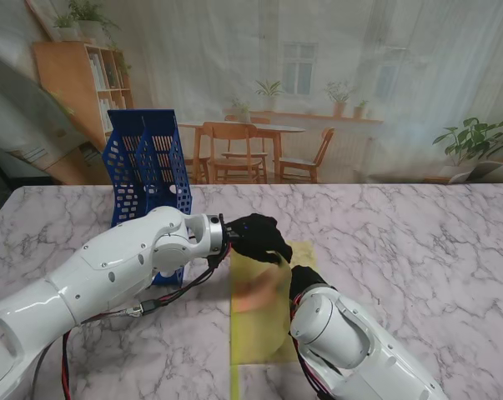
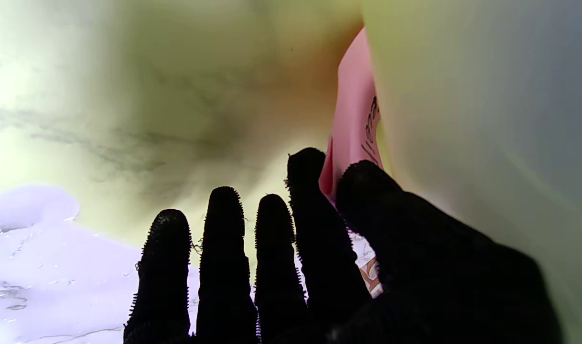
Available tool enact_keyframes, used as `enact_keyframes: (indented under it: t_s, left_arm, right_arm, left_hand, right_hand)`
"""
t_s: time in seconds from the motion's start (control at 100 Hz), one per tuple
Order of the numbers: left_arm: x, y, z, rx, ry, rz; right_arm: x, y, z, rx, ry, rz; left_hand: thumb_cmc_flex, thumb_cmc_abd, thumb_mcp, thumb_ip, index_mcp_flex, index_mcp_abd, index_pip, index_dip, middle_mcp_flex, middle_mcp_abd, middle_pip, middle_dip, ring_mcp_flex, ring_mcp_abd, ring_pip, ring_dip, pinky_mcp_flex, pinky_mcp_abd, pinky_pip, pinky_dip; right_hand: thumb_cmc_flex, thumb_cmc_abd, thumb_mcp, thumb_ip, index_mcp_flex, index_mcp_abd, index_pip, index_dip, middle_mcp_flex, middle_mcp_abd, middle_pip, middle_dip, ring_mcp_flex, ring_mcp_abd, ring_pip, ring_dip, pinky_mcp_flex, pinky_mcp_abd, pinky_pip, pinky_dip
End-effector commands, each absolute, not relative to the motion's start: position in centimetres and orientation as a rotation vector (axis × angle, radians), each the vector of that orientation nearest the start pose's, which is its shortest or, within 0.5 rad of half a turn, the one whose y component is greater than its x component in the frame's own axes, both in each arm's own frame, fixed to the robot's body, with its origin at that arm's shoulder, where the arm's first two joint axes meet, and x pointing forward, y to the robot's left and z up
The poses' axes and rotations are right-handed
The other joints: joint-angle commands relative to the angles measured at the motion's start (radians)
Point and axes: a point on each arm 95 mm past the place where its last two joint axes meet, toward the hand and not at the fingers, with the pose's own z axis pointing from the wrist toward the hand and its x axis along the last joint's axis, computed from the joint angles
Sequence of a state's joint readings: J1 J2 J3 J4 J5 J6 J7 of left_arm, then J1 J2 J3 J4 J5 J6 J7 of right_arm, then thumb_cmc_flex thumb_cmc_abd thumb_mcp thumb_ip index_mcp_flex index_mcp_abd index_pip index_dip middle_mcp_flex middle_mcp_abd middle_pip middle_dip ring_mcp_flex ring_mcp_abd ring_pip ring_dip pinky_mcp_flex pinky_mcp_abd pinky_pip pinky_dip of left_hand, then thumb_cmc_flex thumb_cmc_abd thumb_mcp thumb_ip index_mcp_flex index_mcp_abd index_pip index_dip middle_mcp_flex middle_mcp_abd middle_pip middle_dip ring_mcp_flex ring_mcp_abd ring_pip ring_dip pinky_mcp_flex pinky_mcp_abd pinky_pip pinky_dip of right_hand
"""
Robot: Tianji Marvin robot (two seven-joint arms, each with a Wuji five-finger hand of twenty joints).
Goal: Open the sliding file folder, put the receipt in and insert it into the document holder
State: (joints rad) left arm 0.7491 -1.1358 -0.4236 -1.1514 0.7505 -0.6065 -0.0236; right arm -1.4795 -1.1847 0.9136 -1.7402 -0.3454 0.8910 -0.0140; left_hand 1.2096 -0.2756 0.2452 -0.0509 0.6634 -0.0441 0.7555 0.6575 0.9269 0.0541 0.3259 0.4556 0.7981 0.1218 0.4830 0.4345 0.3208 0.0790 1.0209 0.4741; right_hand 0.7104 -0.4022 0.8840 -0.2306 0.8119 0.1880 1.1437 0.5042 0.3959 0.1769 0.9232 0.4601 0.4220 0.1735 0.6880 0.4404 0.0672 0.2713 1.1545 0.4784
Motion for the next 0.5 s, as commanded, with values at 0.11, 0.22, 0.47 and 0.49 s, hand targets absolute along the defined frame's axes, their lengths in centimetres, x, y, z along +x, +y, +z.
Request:
enact_keyframes:
  t_s: [0.11,0.22,0.47,0.49]
  left_arm:
    - [48.1,-15.5,-27.8,-0.391,2.345,-1.784]
    - [48.1,-15.5,-27.9,-0.388,2.348,-1.784]
    - [48.0,-15.3,-28.0,-0.381,2.363,-1.781]
    - [48.0,-15.3,-27.9,-0.380,2.363,-1.781]
  right_arm:
    - [36.0,9.4,-33.9,-2.867,-1.491,-1.438]
    - [35.7,9.2,-33.9,-2.849,-1.531,-1.419]
    - [35.4,7.5,-33.7,-2.849,-1.564,-1.470]
    - [35.4,7.4,-33.6,-2.847,-1.565,-1.472]
  left_hand:
    - [0.081,0.127,0.037,0.017,0.086,-0.006,0.156,0.056,0.014,0.013,0.022,0.001,0.016,0.041,0.051,0.009,0.001,-0.028,0.037,0.019]
    - [0.081,0.127,0.036,0.016,0.085,-0.007,0.155,0.056,0.014,0.011,0.022,0.001,0.015,0.038,0.050,0.007,0.001,-0.028,0.037,0.018]
    - [0.081,0.127,0.037,0.016,0.086,-0.008,0.156,0.057,0.014,0.010,0.023,0.001,0.016,0.037,0.050,0.005,0.004,-0.031,0.035,0.017]
    - [0.081,0.127,0.036,0.016,0.086,-0.008,0.157,0.057,0.013,0.008,0.023,0.001,0.016,0.037,0.049,0.005,0.004,-0.031,0.035,0.017]
  right_hand:
    - [0.029,0.019,-0.016,0.014,0.007,-0.065,-0.047,-0.068,-0.049,-0.009,-0.020,-0.028,-0.043,-0.020,-0.016,-0.010,-0.037,-0.013,-0.043,-0.005]
    - [-0.062,0.043,-0.046,0.050,-0.035,-0.013,-0.273,-0.174,-0.091,-0.003,-0.049,-0.047,-0.066,-0.012,-0.039,-0.006,-0.050,-0.012,-0.069,0.017]
    - [-0.301,0.050,-0.187,0.132,-0.185,0.063,-0.655,-0.086,-0.204,0.015,-0.084,-0.059,-0.116,-0.014,-0.070,-0.006,-0.071,-0.012,-0.094,0.035]
    - [-0.313,0.049,-0.197,0.130,-0.196,0.062,-0.663,-0.088,-0.209,0.016,-0.088,-0.060,-0.119,-0.015,-0.072,-0.006,-0.072,-0.012,-0.095,0.035]
